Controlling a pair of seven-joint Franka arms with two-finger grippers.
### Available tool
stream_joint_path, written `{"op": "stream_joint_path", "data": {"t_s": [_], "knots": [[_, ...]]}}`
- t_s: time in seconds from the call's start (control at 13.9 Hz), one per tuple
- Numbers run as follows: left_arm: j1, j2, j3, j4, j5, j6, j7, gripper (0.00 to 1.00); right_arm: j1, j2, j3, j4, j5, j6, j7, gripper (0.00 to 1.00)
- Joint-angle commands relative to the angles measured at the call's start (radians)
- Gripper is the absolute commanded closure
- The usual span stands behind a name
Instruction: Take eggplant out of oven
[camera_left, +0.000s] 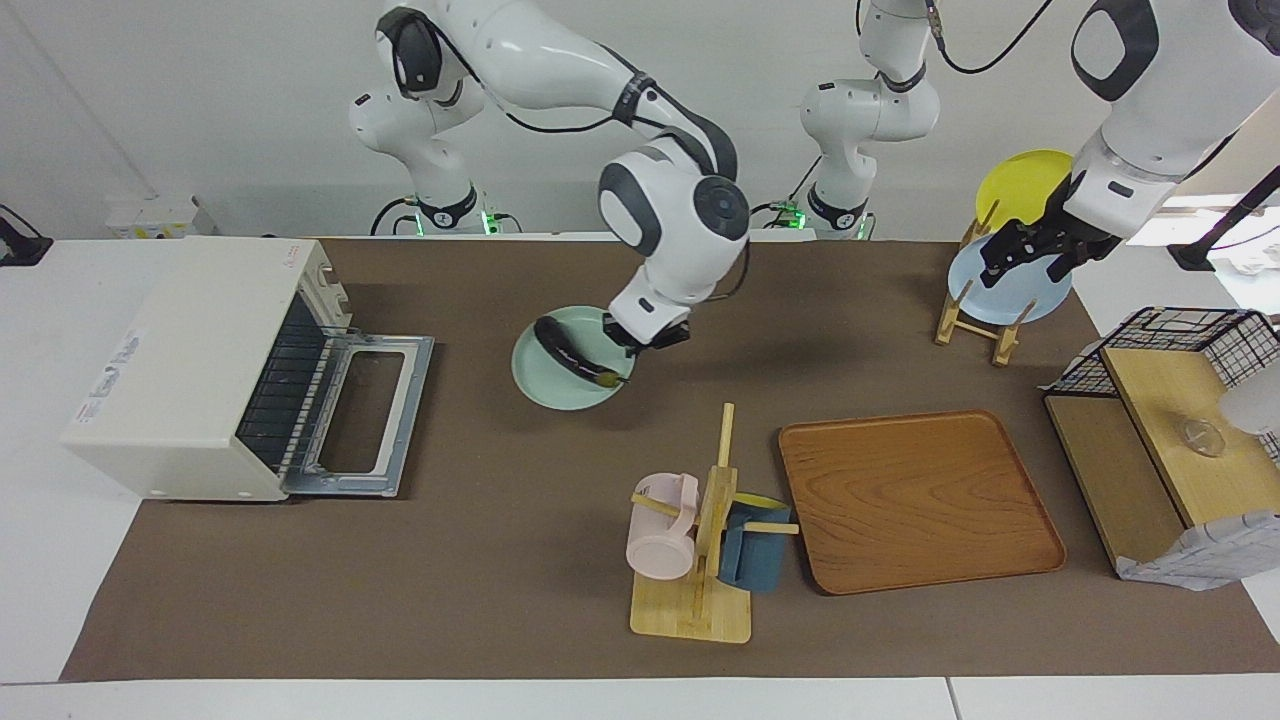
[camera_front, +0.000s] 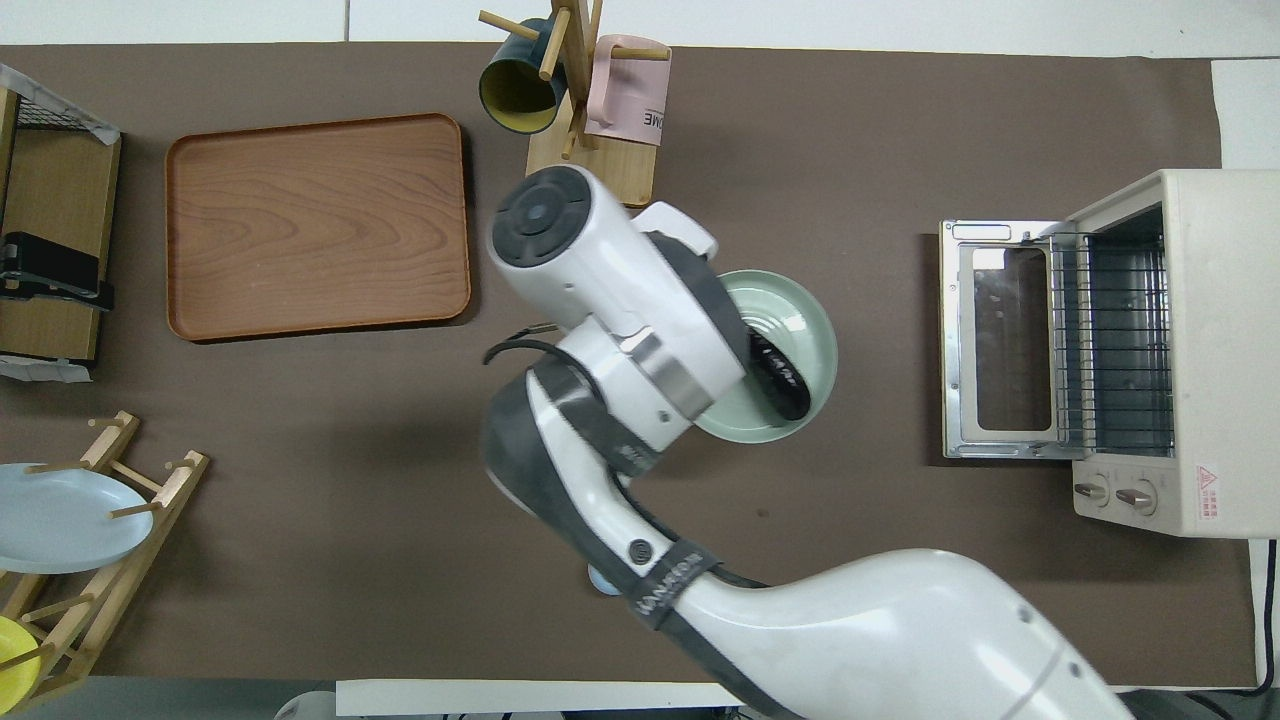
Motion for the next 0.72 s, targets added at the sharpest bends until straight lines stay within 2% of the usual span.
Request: {"op": "stream_joint_path", "data": {"t_s": [0.0, 0.14, 0.22, 0.29, 0.43, 0.5, 0.58, 0.65], "knots": [[0.012, -0.083, -0.011, -0.135, -0.004, 0.087, -0.025, 0.00, 0.034, 0.129, 0.019, 0.114, 0.013, 0.064, 0.048, 0.98], [0.010, -0.097, -0.011, -0.190, -0.002, 0.144, -0.049, 0.00, 0.031, 0.134, 0.019, 0.106, 0.012, 0.130, 0.089, 0.57], [0.004, -0.097, -0.012, -0.213, -0.002, 0.159, -0.086, 0.00, 0.023, 0.127, 0.011, 0.113, 0.013, 0.134, 0.088, 0.51], [0.001, -0.097, -0.012, -0.232, -0.001, 0.176, -0.100, 0.00, -0.006, 0.102, 0.014, 0.117, 0.013, 0.127, 0.086, 0.51], [-0.003, -0.094, -0.017, -0.243, -0.001, 0.200, -0.177, 0.00, -0.098, -0.025, 0.011, 0.071, 0.015, 0.082, 0.012, 0.48], [-0.043, -0.085, -0.026, -0.258, -0.001, 0.214, -0.275, 0.00, -0.162, -0.100, 0.010, -0.030, 0.015, 0.066, -0.070, 0.49], [-0.144, -0.082, -0.026, -0.290, -0.001, 0.258, -0.395, 0.00, -0.239, -0.202, 0.011, -0.190, 0.015, 0.096, -0.157, 0.57], [-0.211, -0.079, -0.026, -0.318, -0.001, 0.304, -0.505, 0.00, -0.293, -0.276, 0.010, -0.328, 0.015, 0.157, -0.234, 0.71]]}}
